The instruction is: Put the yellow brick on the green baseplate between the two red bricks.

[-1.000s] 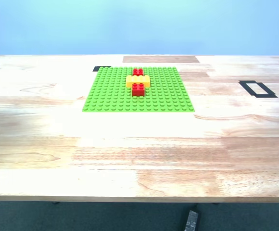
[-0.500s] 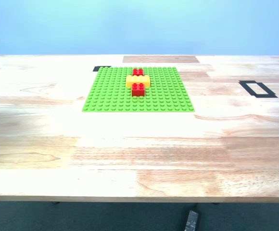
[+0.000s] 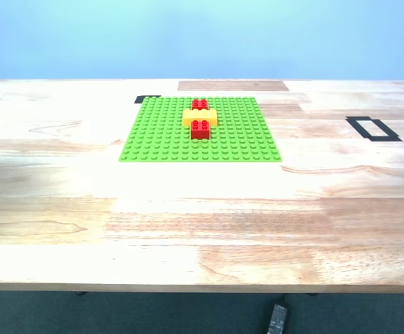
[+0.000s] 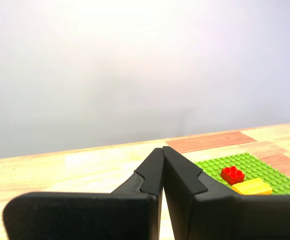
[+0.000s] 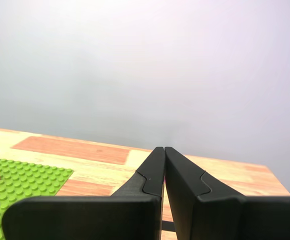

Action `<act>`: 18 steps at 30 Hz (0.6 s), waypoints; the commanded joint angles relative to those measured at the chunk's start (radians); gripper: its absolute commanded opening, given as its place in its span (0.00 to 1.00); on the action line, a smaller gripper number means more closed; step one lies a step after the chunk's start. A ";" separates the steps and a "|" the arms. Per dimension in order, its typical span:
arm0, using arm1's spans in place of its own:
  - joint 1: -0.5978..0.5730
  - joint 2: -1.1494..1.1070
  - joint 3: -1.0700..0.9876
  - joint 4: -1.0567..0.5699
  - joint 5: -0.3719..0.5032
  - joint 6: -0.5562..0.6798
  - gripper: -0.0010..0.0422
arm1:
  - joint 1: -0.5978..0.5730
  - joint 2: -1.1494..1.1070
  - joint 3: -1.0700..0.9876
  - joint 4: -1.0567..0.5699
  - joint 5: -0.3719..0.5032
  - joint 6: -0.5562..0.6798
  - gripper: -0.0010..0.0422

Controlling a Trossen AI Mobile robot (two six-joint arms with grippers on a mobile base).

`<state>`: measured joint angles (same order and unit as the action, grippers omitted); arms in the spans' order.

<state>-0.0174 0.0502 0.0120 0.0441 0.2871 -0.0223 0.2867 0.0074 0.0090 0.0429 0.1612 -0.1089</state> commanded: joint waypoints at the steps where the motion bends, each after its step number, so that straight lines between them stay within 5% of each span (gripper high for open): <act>1: 0.000 0.000 0.000 0.000 0.000 0.000 0.02 | 0.000 0.000 0.001 -0.001 0.001 0.000 0.02; 18: 0.000 0.000 0.000 0.000 0.001 0.000 0.02 | 0.000 0.001 0.001 -0.006 0.000 0.000 0.02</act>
<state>-0.0174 0.0502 0.0120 0.0441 0.2874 -0.0223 0.2863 0.0074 0.0093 0.0368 0.1612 -0.1089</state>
